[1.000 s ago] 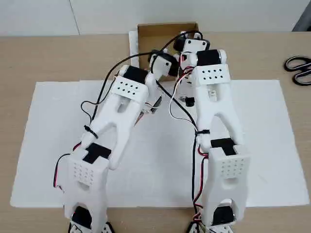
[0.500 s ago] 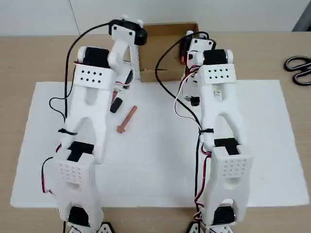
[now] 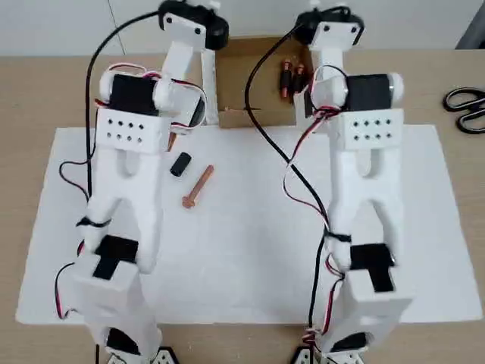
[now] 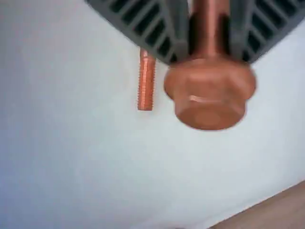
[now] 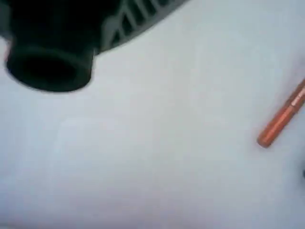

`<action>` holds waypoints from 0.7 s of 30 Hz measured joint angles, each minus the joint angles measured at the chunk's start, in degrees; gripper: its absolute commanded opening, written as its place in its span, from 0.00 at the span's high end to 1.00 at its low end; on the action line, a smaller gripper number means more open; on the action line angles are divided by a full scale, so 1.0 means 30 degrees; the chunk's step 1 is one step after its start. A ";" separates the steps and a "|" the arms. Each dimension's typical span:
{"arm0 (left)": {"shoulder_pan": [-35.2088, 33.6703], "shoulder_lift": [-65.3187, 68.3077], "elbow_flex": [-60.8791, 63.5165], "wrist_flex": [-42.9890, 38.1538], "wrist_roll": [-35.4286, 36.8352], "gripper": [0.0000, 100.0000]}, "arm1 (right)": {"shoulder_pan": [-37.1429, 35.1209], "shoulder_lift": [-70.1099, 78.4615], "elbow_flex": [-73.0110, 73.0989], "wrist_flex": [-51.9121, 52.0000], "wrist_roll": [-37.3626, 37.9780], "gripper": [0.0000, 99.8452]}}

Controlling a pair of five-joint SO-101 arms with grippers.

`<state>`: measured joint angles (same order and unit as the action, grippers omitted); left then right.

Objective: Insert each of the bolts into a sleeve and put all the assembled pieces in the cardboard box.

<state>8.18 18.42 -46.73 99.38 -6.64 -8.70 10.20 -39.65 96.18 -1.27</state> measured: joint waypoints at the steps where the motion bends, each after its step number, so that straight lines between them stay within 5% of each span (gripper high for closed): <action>1: 0.0000 -0.0440 0.0440 0.0000 0.0029 0.99 | -0.0029 -0.0762 0.0293 0.0000 0.0000 1.00; 12: 0.0000 -0.4220 0.5040 0.0000 0.1201 0.99 | -0.0029 -1.0960 0.7121 -0.1084 0.0000 0.99; 21: 0.0000 -0.4337 0.5480 -0.0117 0.1963 0.99 | -0.0029 -2.0190 2.1333 -1.1311 0.0527 1.00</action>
<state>8.18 5.41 -30.29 99.03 -0.75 -8.79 -50.37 24.35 62.24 0.31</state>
